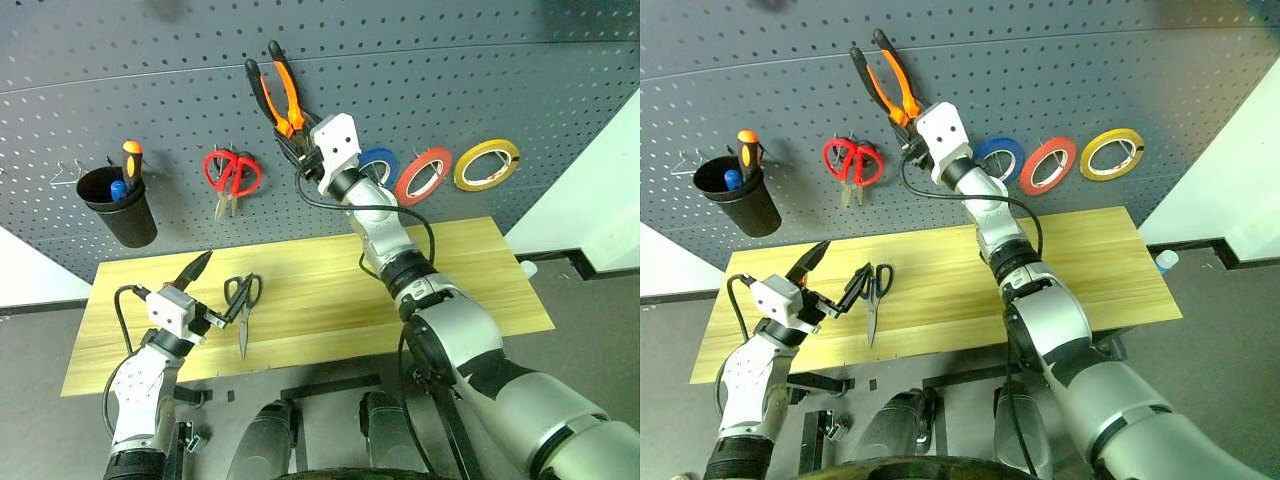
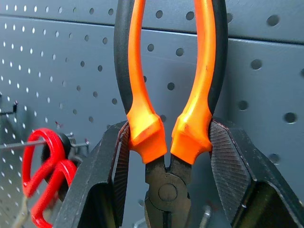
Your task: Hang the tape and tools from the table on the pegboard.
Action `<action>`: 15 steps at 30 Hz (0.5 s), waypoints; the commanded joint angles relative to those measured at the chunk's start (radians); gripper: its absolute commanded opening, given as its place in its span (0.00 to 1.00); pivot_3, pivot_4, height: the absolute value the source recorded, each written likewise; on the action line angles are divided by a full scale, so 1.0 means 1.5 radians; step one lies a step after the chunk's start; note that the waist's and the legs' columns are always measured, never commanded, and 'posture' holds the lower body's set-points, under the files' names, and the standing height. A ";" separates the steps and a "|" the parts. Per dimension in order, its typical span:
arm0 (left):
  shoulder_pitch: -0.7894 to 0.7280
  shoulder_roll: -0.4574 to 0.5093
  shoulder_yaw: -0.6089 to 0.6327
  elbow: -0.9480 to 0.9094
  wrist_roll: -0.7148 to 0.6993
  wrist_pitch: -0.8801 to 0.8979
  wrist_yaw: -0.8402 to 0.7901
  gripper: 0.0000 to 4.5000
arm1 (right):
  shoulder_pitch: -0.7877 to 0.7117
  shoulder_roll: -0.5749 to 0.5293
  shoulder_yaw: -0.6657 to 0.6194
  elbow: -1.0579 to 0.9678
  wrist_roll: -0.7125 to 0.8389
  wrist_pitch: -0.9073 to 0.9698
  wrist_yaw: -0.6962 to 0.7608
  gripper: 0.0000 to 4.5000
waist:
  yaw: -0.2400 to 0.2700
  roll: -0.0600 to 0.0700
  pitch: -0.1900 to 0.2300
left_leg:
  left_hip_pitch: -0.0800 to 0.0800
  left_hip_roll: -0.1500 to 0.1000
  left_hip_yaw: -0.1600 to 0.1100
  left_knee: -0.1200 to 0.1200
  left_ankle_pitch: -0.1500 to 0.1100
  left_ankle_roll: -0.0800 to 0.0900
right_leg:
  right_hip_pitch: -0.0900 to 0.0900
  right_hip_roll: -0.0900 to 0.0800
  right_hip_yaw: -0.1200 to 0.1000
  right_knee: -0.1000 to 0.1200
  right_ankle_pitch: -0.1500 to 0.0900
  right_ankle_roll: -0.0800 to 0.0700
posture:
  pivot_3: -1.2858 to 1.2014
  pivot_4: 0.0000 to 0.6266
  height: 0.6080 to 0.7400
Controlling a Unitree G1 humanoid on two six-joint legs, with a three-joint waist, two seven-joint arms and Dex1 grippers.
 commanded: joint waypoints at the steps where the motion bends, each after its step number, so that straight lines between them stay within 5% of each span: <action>1: 0.004 0.007 0.002 -0.033 -0.006 0.004 0.006 0.99 | -0.036 0.014 -0.017 0.002 0.012 -0.036 0.004 0.46 | 0.002 0.000 0.000 | 0.000 0.000 0.000 0.000 0.000 0.000 | 0.000 0.000 0.000 0.000 0.000 0.000 | 0.55 0.30 1.00; 15: 0.028 0.005 -0.009 -0.064 -0.009 0.021 0.008 0.99 | -0.062 -0.002 -0.024 0.068 -0.021 -0.101 -0.047 0.46 | 0.003 0.000 0.003 | -0.004 0.000 0.000 0.000 0.000 0.000 | -0.003 0.000 0.000 0.000 0.000 -0.001 | 0.55 0.30 1.00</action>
